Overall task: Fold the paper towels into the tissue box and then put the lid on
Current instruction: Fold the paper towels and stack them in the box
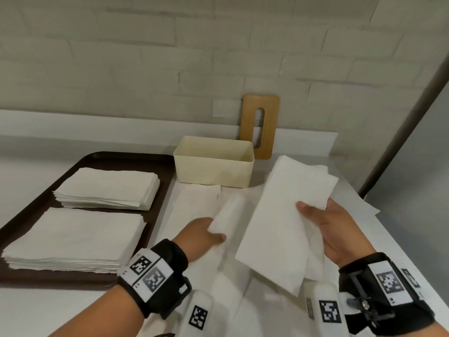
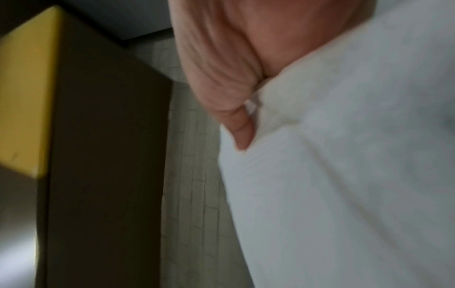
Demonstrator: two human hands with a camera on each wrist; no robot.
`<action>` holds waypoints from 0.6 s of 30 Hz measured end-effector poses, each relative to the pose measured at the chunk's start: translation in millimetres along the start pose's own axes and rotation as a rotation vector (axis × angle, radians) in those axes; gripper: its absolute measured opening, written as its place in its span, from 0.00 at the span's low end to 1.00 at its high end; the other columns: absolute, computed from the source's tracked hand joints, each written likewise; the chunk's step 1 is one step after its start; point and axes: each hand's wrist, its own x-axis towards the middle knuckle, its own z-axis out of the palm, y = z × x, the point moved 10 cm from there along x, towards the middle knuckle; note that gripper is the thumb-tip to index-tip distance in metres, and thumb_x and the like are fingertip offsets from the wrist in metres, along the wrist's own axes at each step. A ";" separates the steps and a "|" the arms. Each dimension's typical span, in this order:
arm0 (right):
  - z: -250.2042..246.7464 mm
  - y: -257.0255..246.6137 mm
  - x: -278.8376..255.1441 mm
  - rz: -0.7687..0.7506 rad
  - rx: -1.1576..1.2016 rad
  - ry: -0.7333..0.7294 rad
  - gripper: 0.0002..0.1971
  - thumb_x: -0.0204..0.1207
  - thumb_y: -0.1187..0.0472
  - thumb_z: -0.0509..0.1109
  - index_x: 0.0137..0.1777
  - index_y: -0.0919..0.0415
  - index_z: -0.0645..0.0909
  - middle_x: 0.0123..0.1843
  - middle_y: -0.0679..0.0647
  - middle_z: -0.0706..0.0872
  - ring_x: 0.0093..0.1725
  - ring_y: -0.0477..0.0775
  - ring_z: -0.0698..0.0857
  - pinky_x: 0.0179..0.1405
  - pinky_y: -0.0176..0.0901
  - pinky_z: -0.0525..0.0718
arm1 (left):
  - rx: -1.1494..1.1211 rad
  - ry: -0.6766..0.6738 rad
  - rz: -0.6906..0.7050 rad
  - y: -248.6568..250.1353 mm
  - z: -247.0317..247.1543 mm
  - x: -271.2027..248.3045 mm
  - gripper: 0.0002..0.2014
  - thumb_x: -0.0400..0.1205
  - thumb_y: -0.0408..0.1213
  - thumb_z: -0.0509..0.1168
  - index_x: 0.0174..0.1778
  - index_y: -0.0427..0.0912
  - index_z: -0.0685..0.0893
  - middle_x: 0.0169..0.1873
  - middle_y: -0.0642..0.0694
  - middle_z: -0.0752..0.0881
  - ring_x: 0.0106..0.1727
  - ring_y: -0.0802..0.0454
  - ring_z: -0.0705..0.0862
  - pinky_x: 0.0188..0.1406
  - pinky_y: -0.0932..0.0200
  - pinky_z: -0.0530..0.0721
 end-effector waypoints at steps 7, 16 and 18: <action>61.2 9.5 -3.6 -0.019 -0.014 -0.184 0.21 0.66 0.65 0.74 0.61 0.63 0.81 0.57 0.59 0.90 0.55 0.56 0.89 0.53 0.47 0.88 | -0.459 0.144 0.175 41.8 -16.1 -12.4 0.12 0.85 0.48 0.56 0.60 0.49 0.78 0.52 0.51 0.88 0.53 0.54 0.86 0.52 0.62 0.85; 61.7 47.6 8.8 0.042 -0.231 -0.085 0.38 0.62 0.47 0.81 0.70 0.56 0.70 0.62 0.54 0.85 0.59 0.54 0.86 0.63 0.55 0.83 | -0.587 0.194 0.304 42.5 -18.5 -21.4 0.15 0.79 0.26 0.65 0.53 0.52 0.79 0.51 0.52 0.88 0.52 0.55 0.88 0.49 0.60 0.88; 68.2 51.9 5.8 0.137 -0.087 -0.184 0.35 0.62 0.51 0.81 0.68 0.62 0.75 0.61 0.59 0.87 0.59 0.60 0.87 0.65 0.59 0.82 | -0.612 0.154 0.297 42.7 -19.8 -19.8 0.16 0.79 0.27 0.65 0.56 0.52 0.77 0.55 0.50 0.86 0.56 0.52 0.86 0.55 0.53 0.86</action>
